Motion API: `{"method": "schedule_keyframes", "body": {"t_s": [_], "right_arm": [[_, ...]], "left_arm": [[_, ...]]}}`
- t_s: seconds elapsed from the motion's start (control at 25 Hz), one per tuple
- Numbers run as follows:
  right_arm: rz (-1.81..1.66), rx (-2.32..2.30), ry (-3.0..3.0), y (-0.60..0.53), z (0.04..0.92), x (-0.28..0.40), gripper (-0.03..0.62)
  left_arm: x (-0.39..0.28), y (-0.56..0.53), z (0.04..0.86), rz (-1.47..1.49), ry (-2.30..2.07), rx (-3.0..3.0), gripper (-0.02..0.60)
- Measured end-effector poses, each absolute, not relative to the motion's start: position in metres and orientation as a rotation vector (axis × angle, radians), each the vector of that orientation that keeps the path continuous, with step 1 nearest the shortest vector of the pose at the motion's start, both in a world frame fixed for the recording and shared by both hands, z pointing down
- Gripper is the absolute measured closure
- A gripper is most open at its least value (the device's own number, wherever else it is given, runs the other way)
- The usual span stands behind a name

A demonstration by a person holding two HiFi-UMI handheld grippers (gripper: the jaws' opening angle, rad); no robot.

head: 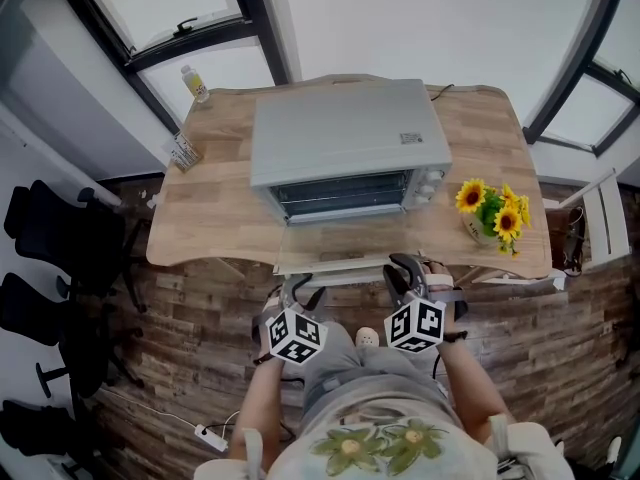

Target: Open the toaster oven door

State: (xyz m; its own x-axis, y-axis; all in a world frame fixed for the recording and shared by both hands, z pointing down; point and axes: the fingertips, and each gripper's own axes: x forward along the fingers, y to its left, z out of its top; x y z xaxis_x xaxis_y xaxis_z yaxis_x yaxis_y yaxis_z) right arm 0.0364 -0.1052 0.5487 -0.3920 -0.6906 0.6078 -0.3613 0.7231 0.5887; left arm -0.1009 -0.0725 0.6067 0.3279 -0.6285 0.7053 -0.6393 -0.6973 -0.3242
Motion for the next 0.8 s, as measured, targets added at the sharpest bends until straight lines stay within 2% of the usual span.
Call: {"method": "schedule_keyframes", "body": {"t_s": [0.08,0.44,0.8], "right_arm": [[-0.446,0.786,-2.014,-0.103,0.552,0.035,0.525],[-0.43,0.796,-2.042,-0.104,0.552,0.036,0.526],[-0.422,0.797,-2.063,-0.105,0.552,0.036,0.525]], "left_arm": [[-0.102,-0.072,0.607,1.345,-1.213,2.553,0.42],[-0.103,-0.064,0.6,1.481,-1.2,2.591,0.437],[-0.124,-0.068,0.544,1.424,-1.347,2.616,0.437]]}}
